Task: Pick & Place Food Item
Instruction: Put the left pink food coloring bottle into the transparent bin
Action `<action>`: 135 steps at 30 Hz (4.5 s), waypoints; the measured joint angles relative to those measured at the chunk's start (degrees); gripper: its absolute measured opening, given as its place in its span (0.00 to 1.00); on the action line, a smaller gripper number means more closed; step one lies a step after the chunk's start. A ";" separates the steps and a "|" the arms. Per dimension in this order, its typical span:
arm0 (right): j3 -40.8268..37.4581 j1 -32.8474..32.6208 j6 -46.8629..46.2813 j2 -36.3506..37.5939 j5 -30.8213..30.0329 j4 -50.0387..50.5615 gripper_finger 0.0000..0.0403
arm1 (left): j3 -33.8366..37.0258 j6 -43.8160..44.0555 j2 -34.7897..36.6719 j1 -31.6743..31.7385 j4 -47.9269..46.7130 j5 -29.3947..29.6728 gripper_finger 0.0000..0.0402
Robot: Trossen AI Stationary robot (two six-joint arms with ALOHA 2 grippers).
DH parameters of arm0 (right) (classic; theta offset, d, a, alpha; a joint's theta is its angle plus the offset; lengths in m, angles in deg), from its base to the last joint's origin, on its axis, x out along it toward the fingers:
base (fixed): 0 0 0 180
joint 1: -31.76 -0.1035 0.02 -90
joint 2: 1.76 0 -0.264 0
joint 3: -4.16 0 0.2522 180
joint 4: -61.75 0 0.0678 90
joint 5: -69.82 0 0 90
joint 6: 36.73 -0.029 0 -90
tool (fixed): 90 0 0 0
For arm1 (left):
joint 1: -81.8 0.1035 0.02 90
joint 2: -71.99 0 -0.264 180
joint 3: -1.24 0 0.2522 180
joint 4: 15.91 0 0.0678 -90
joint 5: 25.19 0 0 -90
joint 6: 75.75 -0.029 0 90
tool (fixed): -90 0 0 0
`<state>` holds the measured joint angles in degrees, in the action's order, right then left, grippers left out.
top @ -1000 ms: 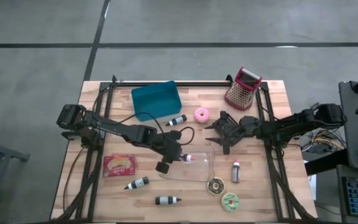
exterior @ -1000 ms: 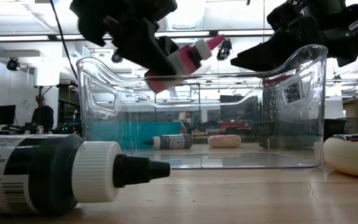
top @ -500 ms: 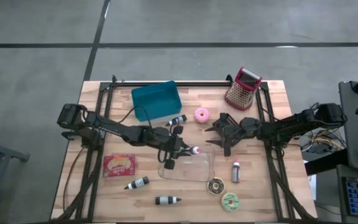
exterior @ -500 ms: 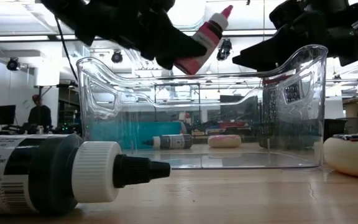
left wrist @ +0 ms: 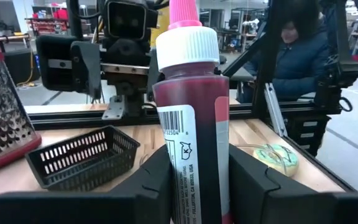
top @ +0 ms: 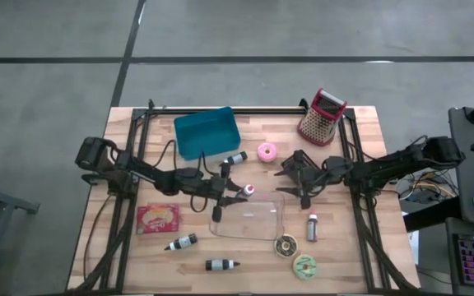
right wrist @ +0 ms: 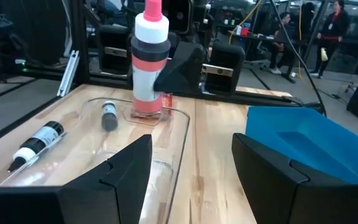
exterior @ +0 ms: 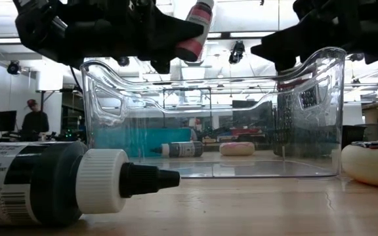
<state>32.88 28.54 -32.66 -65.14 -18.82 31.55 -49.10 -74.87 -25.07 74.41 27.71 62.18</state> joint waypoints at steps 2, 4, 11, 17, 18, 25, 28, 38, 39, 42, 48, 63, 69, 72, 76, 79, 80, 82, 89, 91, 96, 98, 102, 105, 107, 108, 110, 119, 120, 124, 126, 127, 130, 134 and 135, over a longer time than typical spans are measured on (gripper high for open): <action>0.00 -0.38 -0.44 -0.09 0.14 0.16 0.54 | -0.35 0.02 -0.96 -0.01 0.06 0.69 0.28; 0.00 -1.16 -0.74 -0.43 0.23 -0.10 0.54 | -1.12 0.02 -2.35 -0.01 0.84 1.28 0.28; -0.26 -4.81 -0.67 -0.50 0.28 -7.91 0.54 | -2.64 -1.57 -7.72 0.03 5.06 1.33 0.28; -0.31 -5.95 -1.26 -3.30 -0.08 -13.43 0.54 | -2.86 -1.90 -9.29 0.03 8.23 1.26 0.28; -0.31 -5.95 -1.50 -4.54 -0.24 -14.71 0.54 | -3.02 -1.90 -9.29 0.03 8.18 1.16 0.28; 2.74 -5.51 -1.48 -13.86 -1.60 -21.99 0.54 | -3.49 -1.92 -9.26 0.03 7.18 1.06 0.28; 5.09 -5.51 -1.07 -15.95 -1.60 -21.93 0.54 | -3.50 -1.92 -9.26 0.02 6.82 0.94 0.28; 10.35 -5.51 -1.11 -17.84 -0.87 -17.49 0.54 | -3.43 -1.92 -9.26 -0.01 6.39 0.84 0.28; 10.71 -5.51 -1.20 -17.84 -0.59 -17.47 0.54 | -3.43 -1.92 -9.26 -0.01 6.43 0.70 0.28; 11.14 -5.51 -1.80 -17.79 0.25 -16.48 0.54 | -3.43 -1.98 -9.26 -0.01 6.41 0.70 0.28; 11.69 -5.51 -2.16 -19.30 0.33 -16.35 0.54 | -3.43 -2.14 -9.26 -0.01 6.43 0.70 0.28; 14.85 -5.45 -2.20 -23.84 1.33 -16.16 0.37 | -3.43 -2.31 -9.26 -0.01 5.99 0.49 0.28; 14.71 -5.45 -1.69 -23.71 1.69 -15.90 0.27 | -3.43 -2.61 -9.26 -0.01 5.87 0.50 0.28; 14.71 -5.45 -1.55 -23.69 1.79 -15.15 0.27 | -3.40 -2.60 -9.26 -0.01 5.66 0.52 0.28; 14.71 -5.48 -1.11 -23.69 1.91 -15.07 0.27 | -3.39 -2.60 -9.26 -0.01 5.66 0.52 0.28; 14.71 -5.51 -0.82 -23.69 1.96 -14.93 0.27 | -3.39 -2.63 -9.26 -0.01 5.69 0.29 0.28; 14.71 -5.51 -0.70 -23.69 2.05 -14.90 0.27 | -3.38 -2.81 -9.26 -0.01 5.69 0.06 0.28; 14.71 -5.51 -0.63 -23.67 2.12 -14.76 0.27 | -3.38 -2.80 -9.26 -0.01 5.63 -0.60 0.28; 14.64 -5.51 -0.39 -23.63 2.87 -14.43 0.27 | -3.36 -2.77 -8.82 -0.01 4.07 -1.04 0.28; 14.64 -5.51 -0.39 -23.63 2.95 -14.19 0.27 | -3.38 -2.73 -8.80 -0.01 3.88 -1.27 0.29; 14.64 -5.54 -0.17 -23.61 3.33 -13.26 0.27 | -3.38 -2.54 -8.78 -0.01 3.37 -2.34 0.33; 14.64 -5.68 0.55 -23.61 3.47 -13.25 0.27 | -3.38 -2.51 -8.78 -0.01 3.39 -2.59 0.35; 14.64 -6.01 1.03 -23.58 3.56 -13.20 0.27 | -3.39 -2.15 -8.78 -0.03 3.39 -2.78 0.37; 14.63 -6.01 1.01 -23.58 3.42 -12.75 0.27 | -3.37 -1.90 -8.78 -0.03 2.95 -2.78 0.37; 14.62 -6.01 0.93 -23.58 3.37 -12.32 0.27 | -3.38 -1.39 -8.78 -0.03 2.67 -2.76 0.37; 14.62 -6.01 0.73 -23.58 3.37 -12.04 0.27 | -3.38 -0.93 -8.78 -0.03 2.44 -2.76 0.37; 14.64 -6.01 0.38 -23.58 3.29 -10.99 0.27 | -3.36 -0.38 -8.78 -0.03 1.48 -2.76 0.37; 14.67 -6.31 -2.01 -23.50 2.70 -7.94 0.26 | -3.36 1.11 -8.78 -0.06 -0.09 -2.71 0.37; 14.67 -6.39 -2.04 -23.50 2.56 -7.85 0.26 | -3.36 1.13 -8.78 -0.07 -0.30 -2.73 0.37; 14.65 -6.39 -2.17 -23.50 2.54 -7.61 0.26 | -3.36 1.14 -8.78 -0.08 -0.72 -2.75 0.37; 14.65 -6.40 -2.20 -23.52 2.54 -7.61 0.26 | -3.36 1.18 -8.78 -0.08 -0.70 -3.49 0.37; 14.64 -6.41 -2.22 -23.52 2.55 -7.59 0.26 | -3.36 1.49 -8.78 -0.08 -0.70 -3.97 0.37; 14.64 -6.41 -2.48 -23.50 2.72 -7.27 0.26 | -3.36 3.19 -8.78 -0.08 -0.72 -4.62 0.38; 14.56 -6.51 -2.74 -23.62 3.58 -5.70 0.26 | -3.73 5.94 -8.64 -0.08 -0.14 -5.48 0.47; 14.56 -6.52 -2.75 -23.66 3.64 -5.30 0.26 | -3.79 6.39 -8.51 -0.08 -0.05 -5.60 0.51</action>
<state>47.43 22.02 -35.41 -88.80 -15.18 26.25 -52.89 -68.47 -33.58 74.34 27.66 56.58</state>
